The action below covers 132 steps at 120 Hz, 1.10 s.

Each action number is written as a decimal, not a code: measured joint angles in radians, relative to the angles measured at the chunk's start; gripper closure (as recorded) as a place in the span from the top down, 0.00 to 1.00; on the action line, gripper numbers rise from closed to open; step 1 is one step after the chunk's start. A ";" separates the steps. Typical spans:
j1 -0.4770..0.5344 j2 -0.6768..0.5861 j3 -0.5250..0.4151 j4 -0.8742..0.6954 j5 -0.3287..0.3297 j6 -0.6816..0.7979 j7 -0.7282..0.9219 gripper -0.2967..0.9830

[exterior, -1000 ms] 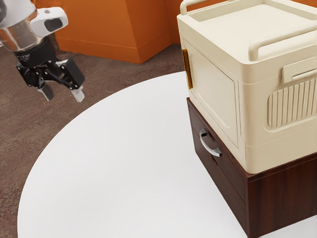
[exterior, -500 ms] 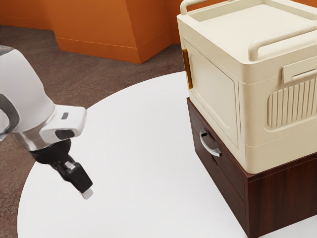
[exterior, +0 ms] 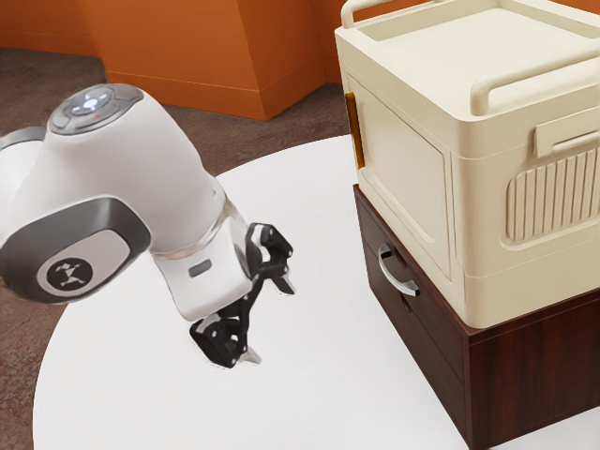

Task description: Pull the drawer handle with one arm to open the drawer

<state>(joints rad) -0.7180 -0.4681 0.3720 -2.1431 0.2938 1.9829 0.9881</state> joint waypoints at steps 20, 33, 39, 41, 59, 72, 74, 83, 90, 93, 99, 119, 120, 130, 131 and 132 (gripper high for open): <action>-0.037 0.020 0.009 -0.002 0.033 0.130 0.147 0.77; -0.085 0.023 0.036 -0.008 0.074 0.195 0.238 0.77; -0.120 0.023 0.081 -0.015 0.084 0.214 0.276 0.77; -0.129 0.022 0.093 -0.017 0.087 0.219 0.288 0.77; -0.156 0.010 0.157 -0.049 0.116 0.251 0.381 0.77; -0.162 -0.009 0.218 -0.048 0.116 0.213 0.422 0.77; -0.166 -0.010 0.227 -0.048 0.117 0.206 0.430 0.77; -0.178 -0.013 0.245 -0.046 0.117 0.177 0.477 0.77; -0.184 -0.013 0.250 -0.044 0.115 0.161 0.508 0.77; -0.192 -0.012 0.255 -0.039 0.115 0.157 0.520 0.77; -0.221 -0.009 0.281 -0.024 0.114 0.150 0.542 0.77; -0.339 0.018 0.394 0.032 0.102 0.162 0.599 0.77; -0.346 0.019 0.400 0.034 0.102 0.163 0.602 0.77; -0.434 0.031 0.480 0.059 0.100 0.176 0.624 0.77; -0.440 0.033 0.485 0.061 0.099 0.178 0.626 0.77; -0.445 0.035 0.489 0.063 0.099 0.179 0.628 0.77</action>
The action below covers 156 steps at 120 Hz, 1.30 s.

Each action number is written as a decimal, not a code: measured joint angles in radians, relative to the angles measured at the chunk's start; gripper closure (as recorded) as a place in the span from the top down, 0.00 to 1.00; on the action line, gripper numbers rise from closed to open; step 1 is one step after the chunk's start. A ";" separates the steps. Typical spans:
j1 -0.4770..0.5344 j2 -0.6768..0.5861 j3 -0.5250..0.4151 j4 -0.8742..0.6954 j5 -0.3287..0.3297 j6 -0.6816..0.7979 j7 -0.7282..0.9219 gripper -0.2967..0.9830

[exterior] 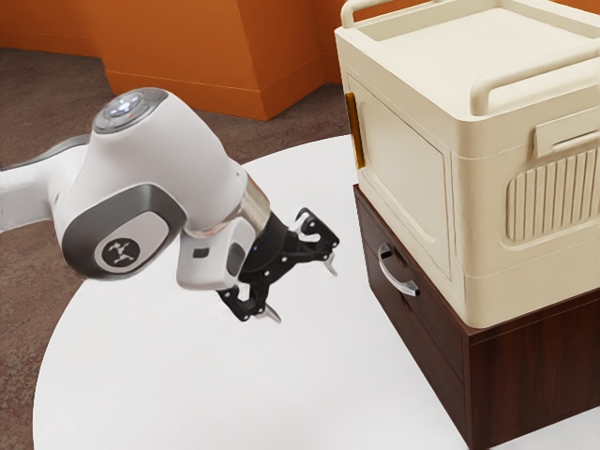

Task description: Pull the drawer handle with one arm to open the drawer

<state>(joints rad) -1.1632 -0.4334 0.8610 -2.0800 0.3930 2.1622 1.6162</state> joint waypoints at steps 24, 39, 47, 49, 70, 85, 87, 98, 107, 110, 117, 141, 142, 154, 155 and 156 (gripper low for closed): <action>-0.129 0.036 0.117 0.041 0.001 0.037 0.041 0.77; -0.145 0.046 0.133 0.053 0.003 0.055 0.061 0.77; -0.167 0.049 0.155 0.056 0.004 0.063 0.070 0.77; -0.184 0.050 0.170 0.060 0.004 0.065 0.072 0.77; -0.269 0.052 0.260 0.077 0.010 0.100 0.091 0.77; -0.323 0.055 0.318 0.078 0.015 0.146 0.102 0.77; -0.327 0.056 0.323 0.077 0.015 0.153 0.103 0.77; -0.362 0.057 0.364 0.077 0.017 0.186 0.110 0.77; -0.388 0.058 0.396 0.076 0.017 0.205 0.115 0.77; -0.397 0.059 0.405 0.076 0.017 0.210 0.117 0.77; -0.415 0.059 0.425 0.074 0.018 0.219 0.120 0.77; -0.441 0.067 0.467 0.070 0.019 0.233 0.128 0.77; -0.441 0.067 0.468 0.070 0.019 0.233 0.128 0.77; -0.440 0.066 0.470 0.066 0.018 0.233 0.132 0.77; -0.440 0.066 0.470 0.066 0.018 0.233 0.132 0.77; -0.439 0.066 0.470 0.065 0.018 0.233 0.132 0.77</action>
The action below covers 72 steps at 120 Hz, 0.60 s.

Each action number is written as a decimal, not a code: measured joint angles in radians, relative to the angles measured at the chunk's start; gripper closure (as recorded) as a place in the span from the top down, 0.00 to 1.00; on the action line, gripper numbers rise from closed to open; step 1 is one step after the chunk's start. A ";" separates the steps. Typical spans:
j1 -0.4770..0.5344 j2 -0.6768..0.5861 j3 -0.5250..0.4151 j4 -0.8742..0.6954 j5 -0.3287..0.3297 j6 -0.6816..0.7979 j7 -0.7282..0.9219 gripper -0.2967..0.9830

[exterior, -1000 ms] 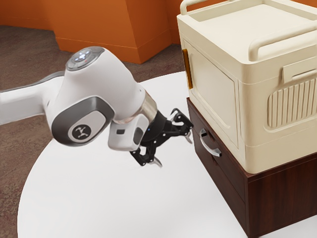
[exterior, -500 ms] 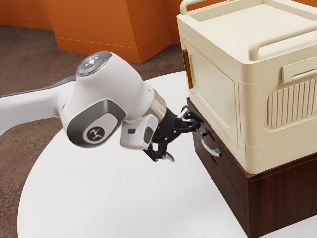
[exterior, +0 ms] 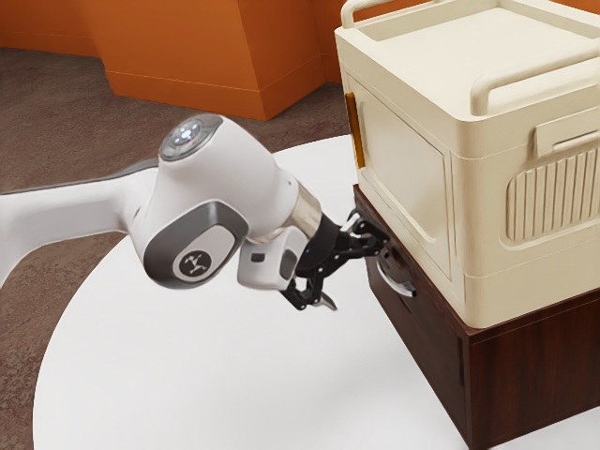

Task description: Pull the drawer handle with one arm to open the drawer

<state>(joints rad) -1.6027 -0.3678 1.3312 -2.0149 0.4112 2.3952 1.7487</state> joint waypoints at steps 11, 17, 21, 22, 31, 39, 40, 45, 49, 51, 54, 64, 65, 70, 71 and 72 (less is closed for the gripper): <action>0.001 0.001 -0.001 -0.010 -0.003 -0.004 0.003 0.77; 0.001 0.002 -0.003 -0.013 -0.003 -0.007 0.004 0.77; 0.002 0.003 -0.003 -0.017 -0.003 -0.008 0.005 0.77; 0.002 0.004 -0.004 -0.018 -0.003 -0.008 0.005 0.77; 0.007 0.005 -0.007 -0.022 -0.005 -0.014 0.006 0.77; 0.028 0.006 -0.028 -0.026 -0.006 -0.019 0.007 0.77; 0.032 0.006 -0.032 -0.027 -0.006 -0.020 0.007 0.76; 0.047 0.005 -0.047 -0.028 -0.005 -0.022 0.008 0.76; 0.056 0.004 -0.053 -0.029 -0.005 -0.023 0.008 0.75; 0.061 0.004 -0.057 -0.031 -0.005 -0.024 0.009 0.75; 0.067 0.003 -0.063 -0.033 -0.006 -0.024 0.009 0.75; 0.098 0.003 -0.095 -0.040 -0.007 -0.027 0.010 0.75; 0.105 0.003 -0.101 -0.040 -0.007 -0.027 0.010 0.75; 0.138 0.003 -0.132 -0.048 -0.007 -0.027 0.011 0.73; 0.144 0.003 -0.137 -0.049 -0.007 -0.028 0.011 0.73; 0.148 0.003 -0.141 -0.051 -0.007 -0.028 0.011 0.73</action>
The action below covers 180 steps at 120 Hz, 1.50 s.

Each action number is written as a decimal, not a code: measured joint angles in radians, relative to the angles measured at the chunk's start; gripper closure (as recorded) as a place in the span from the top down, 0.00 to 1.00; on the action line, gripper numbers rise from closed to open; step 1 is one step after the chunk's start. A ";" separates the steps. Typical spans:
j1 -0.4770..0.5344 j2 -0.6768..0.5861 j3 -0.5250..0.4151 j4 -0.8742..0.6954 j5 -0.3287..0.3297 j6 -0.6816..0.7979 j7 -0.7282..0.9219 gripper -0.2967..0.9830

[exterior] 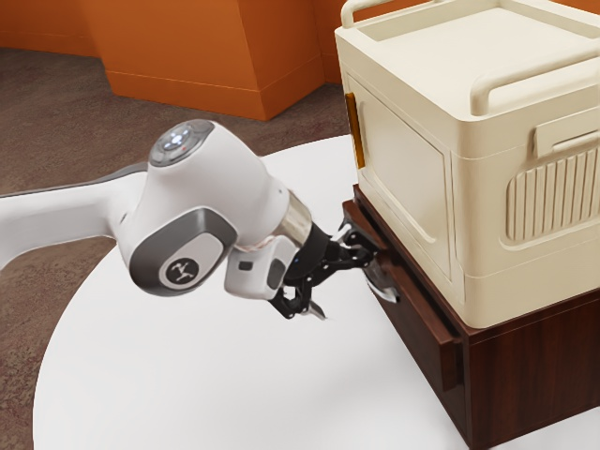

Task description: Pull the drawer handle with one arm to open the drawer

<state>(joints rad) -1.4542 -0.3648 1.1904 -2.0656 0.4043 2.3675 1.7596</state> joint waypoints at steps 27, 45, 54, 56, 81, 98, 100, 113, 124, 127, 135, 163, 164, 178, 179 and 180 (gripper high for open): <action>0.152 -0.017 -0.122 -0.046 -0.002 -0.002 0.002 0.75; 0.259 -0.036 -0.215 -0.086 -0.004 -0.002 0.003 0.74; 0.314 -0.046 -0.266 -0.106 -0.004 -0.002 0.003 0.75; 0.325 -0.048 -0.274 -0.111 -0.004 -0.002 0.003 0.75; 0.403 -0.080 -0.344 -0.156 -0.004 -0.003 0.004 0.76; 0.473 -0.112 -0.402 -0.189 -0.003 -0.003 0.004 0.74; 0.480 -0.116 -0.408 -0.193 -0.003 -0.003 0.004 0.75; 0.511 -0.143 -0.428 -0.215 -0.003 -0.004 0.004 0.74; 0.529 -0.156 -0.439 -0.230 -0.004 -0.005 0.004 0.76; 0.534 -0.158 -0.443 -0.232 -0.004 -0.007 0.004 0.76; 0.559 -0.166 -0.462 -0.246 -0.004 -0.009 0.005 0.76; 0.585 -0.174 -0.476 -0.271 -0.003 -0.018 0.005 0.77; 0.587 -0.175 -0.477 -0.272 -0.003 -0.019 0.005 0.77; 0.638 -0.201 -0.517 -0.299 -0.003 -0.022 0.005 0.76; 0.641 -0.203 -0.519 -0.301 -0.003 -0.022 0.005 0.76; 0.644 -0.204 -0.522 -0.303 -0.003 -0.022 0.005 0.76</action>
<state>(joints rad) -0.8105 -0.5693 0.6687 -2.3688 0.4013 2.3455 1.7643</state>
